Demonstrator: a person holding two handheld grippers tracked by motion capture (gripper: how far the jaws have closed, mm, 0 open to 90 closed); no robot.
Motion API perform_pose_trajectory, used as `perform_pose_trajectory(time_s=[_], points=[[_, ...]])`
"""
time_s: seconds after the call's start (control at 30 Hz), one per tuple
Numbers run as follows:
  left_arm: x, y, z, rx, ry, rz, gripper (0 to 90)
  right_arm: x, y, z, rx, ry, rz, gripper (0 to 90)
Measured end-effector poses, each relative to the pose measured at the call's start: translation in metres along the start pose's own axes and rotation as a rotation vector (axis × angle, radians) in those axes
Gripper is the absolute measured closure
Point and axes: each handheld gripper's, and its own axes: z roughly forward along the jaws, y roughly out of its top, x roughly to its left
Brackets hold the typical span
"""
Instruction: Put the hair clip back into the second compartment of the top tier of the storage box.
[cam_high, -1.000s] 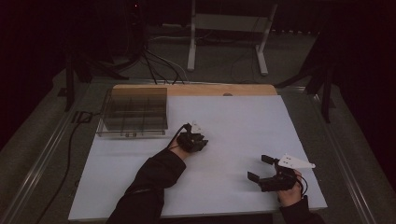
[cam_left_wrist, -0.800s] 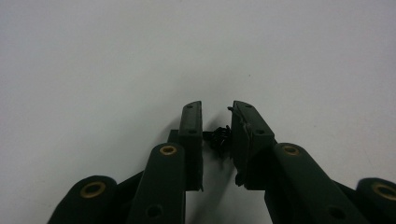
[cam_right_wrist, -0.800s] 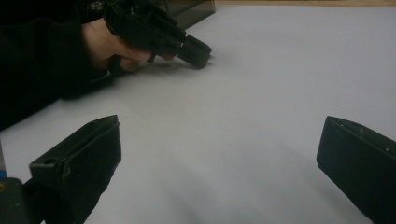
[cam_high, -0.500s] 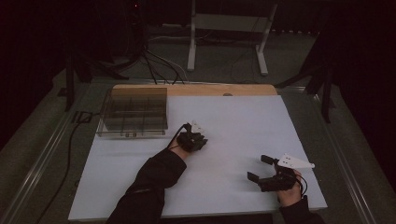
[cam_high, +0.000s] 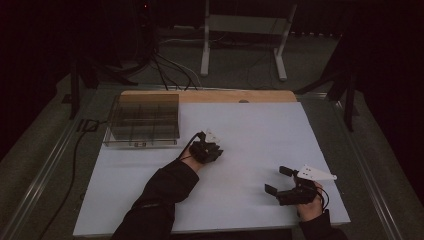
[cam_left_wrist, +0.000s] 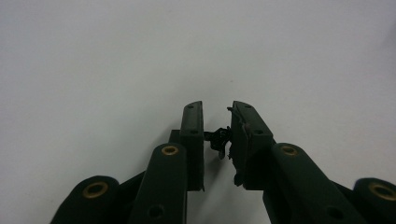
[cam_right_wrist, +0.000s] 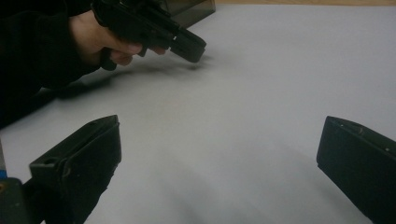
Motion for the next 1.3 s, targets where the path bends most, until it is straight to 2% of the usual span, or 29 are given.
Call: perform_pose_trajectory(time_s=[0.33, 0.9, 1.2, 1.3], points=[[-0.008, -0.001, -0.014, -0.005, -0.019, 0.024, 76.9, 0.0, 0.0, 0.0, 0.001, -0.001, 0.002, 0.0], [-0.012, -0.003, -0.039, -0.016, -0.054, 0.033, 76.9, 0.001, 0.0, 0.0, 0.005, -0.01, -0.003, 0.0], [-0.016, 0.001, -0.054, -0.016, -0.08, 0.055, 76.8, 0.0, 0.0, 0.001, 0.006, -0.01, -0.001, 0.0], [-0.017, 0.001, -0.057, -0.016, -0.078, 0.062, 76.9, 0.0, 0.0, 0.001, 0.008, -0.01, 0.0, 0.0]])
